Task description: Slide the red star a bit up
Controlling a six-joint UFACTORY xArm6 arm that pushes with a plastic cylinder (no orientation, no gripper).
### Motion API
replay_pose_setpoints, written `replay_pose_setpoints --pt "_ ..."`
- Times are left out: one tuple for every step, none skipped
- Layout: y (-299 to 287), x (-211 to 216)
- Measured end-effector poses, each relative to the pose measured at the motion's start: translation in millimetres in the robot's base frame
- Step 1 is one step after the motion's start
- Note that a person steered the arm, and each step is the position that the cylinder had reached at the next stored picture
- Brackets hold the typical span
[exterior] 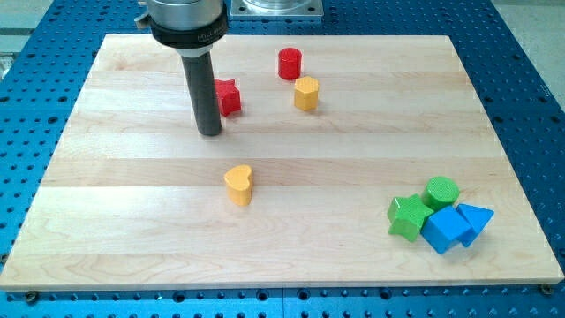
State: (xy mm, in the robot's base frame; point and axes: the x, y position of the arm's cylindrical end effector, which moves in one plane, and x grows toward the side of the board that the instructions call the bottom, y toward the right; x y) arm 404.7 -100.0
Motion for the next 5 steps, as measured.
replay_pose_setpoints --pt "19.8 -29.7" --pt "19.1 -57.2" --pt "-18.3 -10.0" --pt "-12.3 24.9" --pt "66.9 10.0"
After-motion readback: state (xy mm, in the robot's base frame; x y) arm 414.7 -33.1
